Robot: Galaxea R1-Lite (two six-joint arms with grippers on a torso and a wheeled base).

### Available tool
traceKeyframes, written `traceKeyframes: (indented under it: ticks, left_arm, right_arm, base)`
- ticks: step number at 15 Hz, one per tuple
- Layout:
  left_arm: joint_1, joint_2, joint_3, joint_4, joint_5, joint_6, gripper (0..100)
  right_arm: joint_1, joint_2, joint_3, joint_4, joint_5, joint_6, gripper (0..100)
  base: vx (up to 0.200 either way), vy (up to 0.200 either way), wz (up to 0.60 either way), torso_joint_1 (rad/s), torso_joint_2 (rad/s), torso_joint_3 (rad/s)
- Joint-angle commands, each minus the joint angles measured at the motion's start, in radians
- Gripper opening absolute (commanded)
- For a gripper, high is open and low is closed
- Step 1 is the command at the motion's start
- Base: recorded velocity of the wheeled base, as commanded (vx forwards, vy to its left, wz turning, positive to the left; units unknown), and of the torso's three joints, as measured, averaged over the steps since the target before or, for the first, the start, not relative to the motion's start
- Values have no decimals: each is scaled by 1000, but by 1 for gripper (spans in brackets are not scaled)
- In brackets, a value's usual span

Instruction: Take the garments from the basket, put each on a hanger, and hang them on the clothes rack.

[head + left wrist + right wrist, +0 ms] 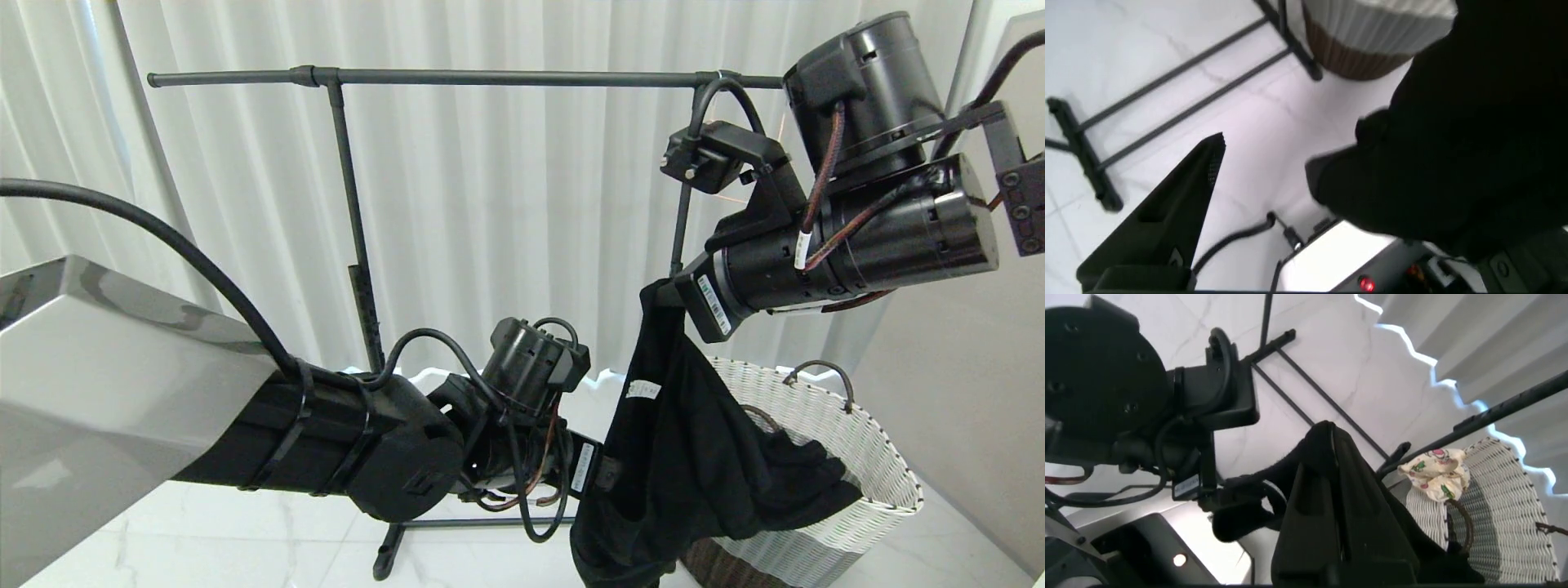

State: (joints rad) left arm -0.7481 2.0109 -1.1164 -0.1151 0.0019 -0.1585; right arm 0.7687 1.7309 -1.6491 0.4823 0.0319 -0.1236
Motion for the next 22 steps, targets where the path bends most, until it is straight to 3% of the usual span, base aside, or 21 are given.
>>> traceKeyframes:
  ticks: [1, 2, 5, 7, 9, 10, 13, 14, 16, 17, 19, 22]
  left_arm:
    - [1, -3, 24, 0, 21, -1, 100]
    - [0, -6, 27, 0, 29, -1, 0]
    - [0, -21, 38, 0, 56, -1, 0]
    - [-4, -69, 87, -3, 148, -6, 0]
    - [-13, -224, 72, -6, 151, -113, 0]
    - [-13, -311, 64, 29, 153, -119, 0]
    - [-2, -529, -10, 356, 155, -118, 0]
    - [9, -561, -49, 443, 155, -102, 0]
    - [39, -587, -99, 528, 161, 8, 0]
    - [62, -603, -111, 558, 178, 142, 0]
    - [76, -620, -125, 560, 198, 272, 0]
    - [62, -610, -211, 561, 198, 278, 0]
  right_arm:
    - [0, -4, 0, -1, -1, -1, 0]
    - [0, -4, 0, -1, 0, -1, 0]
    - [0, -4, 5, -1, -1, -1, 0]
    - [-8, -2, 15, 1, -7, 27, 0]
    - [-9, -4, 14, -1, -12, 76, 0]
    - [-8, -7, 12, -1, -12, 87, 0]
    - [-3, -8, 12, -65, -14, 87, 0]
    - [-3, -10, 12, -87, -21, 87, 0]
    - [-3, -40, 20, -82, -69, 87, 0]
    - [-3, -82, 58, -82, -83, 87, 0]
    - [-3, -174, 154, -79, -84, 87, 0]
    - [-11, -301, 259, -79, -84, 87, 0]
  base:
    - [0, 0, 0, 0, 0, 0]
    - [0, 0, 0, 0, 0, 0]
    - [0, 0, 0, 0, 0, 0]
    - [0, 0, 0, 0, 0, 0]
    - [0, 0, 0, 0, 0, 0]
    - [0, 0, 0, 0, 0, 0]
    - [0, 0, 0, 0, 0, 0]
    - [0, 0, 0, 0, 0, 0]
    - [0, 0, 0, 0, 0, 0]
    - [0, 0, 0, 0, 0, 0]
    - [0, 0, 0, 0, 0, 0]
    - [0, 0, 0, 0, 0, 0]
